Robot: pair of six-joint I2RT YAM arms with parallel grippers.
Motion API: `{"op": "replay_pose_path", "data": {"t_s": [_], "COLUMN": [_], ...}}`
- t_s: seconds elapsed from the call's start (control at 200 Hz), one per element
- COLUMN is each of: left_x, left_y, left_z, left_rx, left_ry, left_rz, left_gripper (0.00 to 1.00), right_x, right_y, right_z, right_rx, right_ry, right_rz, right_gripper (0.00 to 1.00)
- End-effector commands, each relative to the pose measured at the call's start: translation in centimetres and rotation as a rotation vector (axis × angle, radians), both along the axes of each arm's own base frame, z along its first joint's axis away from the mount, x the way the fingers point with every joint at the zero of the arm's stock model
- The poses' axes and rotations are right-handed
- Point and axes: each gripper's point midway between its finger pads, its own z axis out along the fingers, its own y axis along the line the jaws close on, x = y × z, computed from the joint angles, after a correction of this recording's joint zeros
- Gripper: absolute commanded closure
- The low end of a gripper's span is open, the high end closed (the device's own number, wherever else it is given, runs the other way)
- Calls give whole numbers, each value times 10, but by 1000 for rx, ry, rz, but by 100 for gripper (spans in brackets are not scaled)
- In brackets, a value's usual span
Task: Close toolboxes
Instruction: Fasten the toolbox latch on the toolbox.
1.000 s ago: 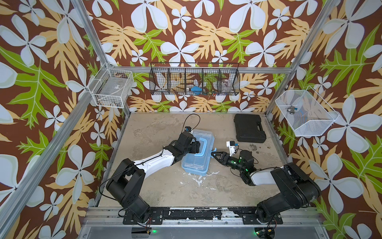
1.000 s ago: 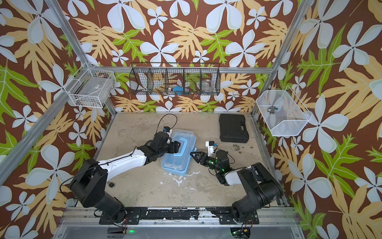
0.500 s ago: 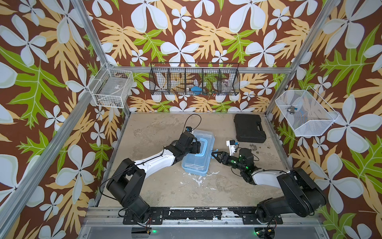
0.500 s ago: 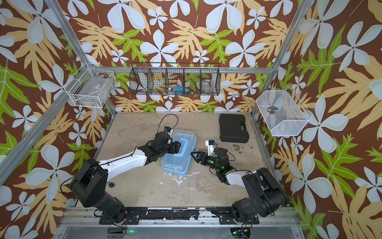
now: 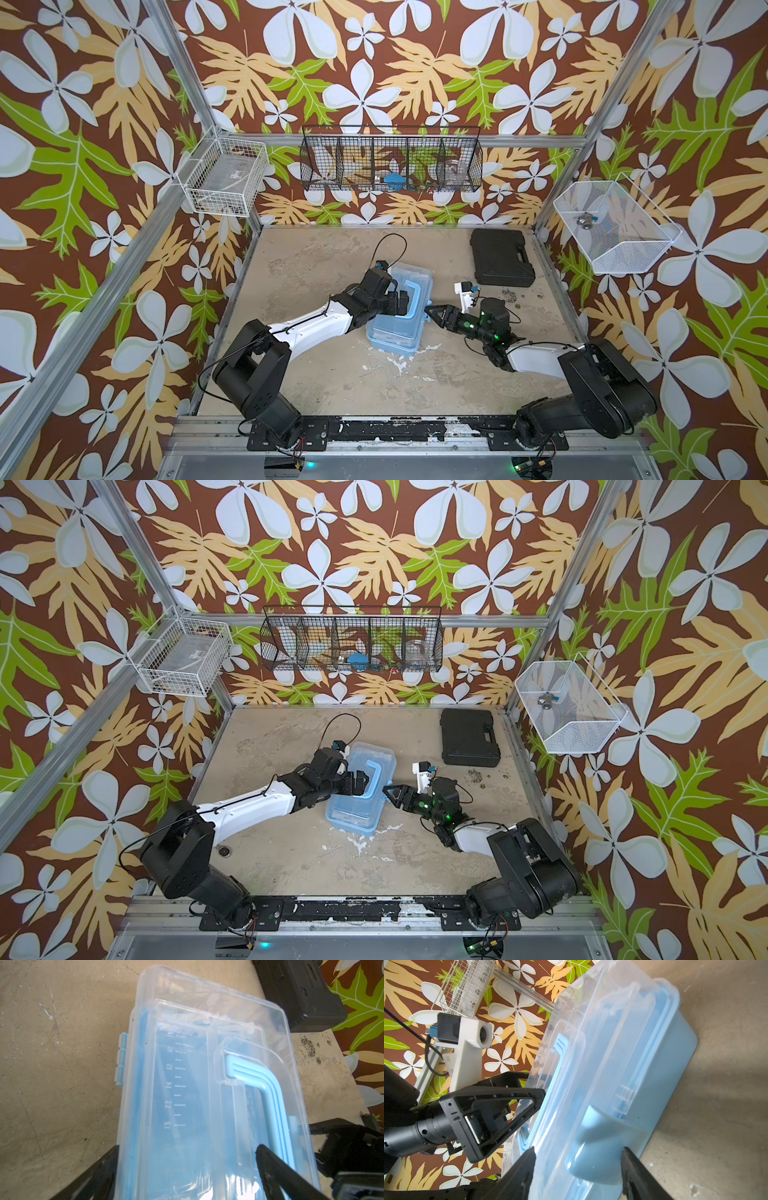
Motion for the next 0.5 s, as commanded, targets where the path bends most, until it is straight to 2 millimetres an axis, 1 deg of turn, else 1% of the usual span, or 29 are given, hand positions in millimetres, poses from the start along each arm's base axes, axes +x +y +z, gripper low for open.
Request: {"op": "replay_pose_path", "data": {"t_s": [0.0, 0.18, 0.375, 0.495], "left_x": [-18, -18, -18, -18], "left_y": [6, 5, 3, 2], "left_z": [-19, -20, -20, -21], "left_rx": [41, 41, 36, 35], "left_ry": [93, 96, 95, 98], "left_rz": [-15, -16, -17, -19], "left_gripper": [0, 0, 0, 0], "right_x": [2, 3, 5, 7], "right_y": [2, 5, 8, 10], "right_z": [8, 13, 24, 21], "right_rx": [3, -1, 11, 4], "right_ry": [-32, -43, -65, -57], "right_rz": [6, 12, 18, 24], "right_gripper": [34, 34, 34, 34]}}
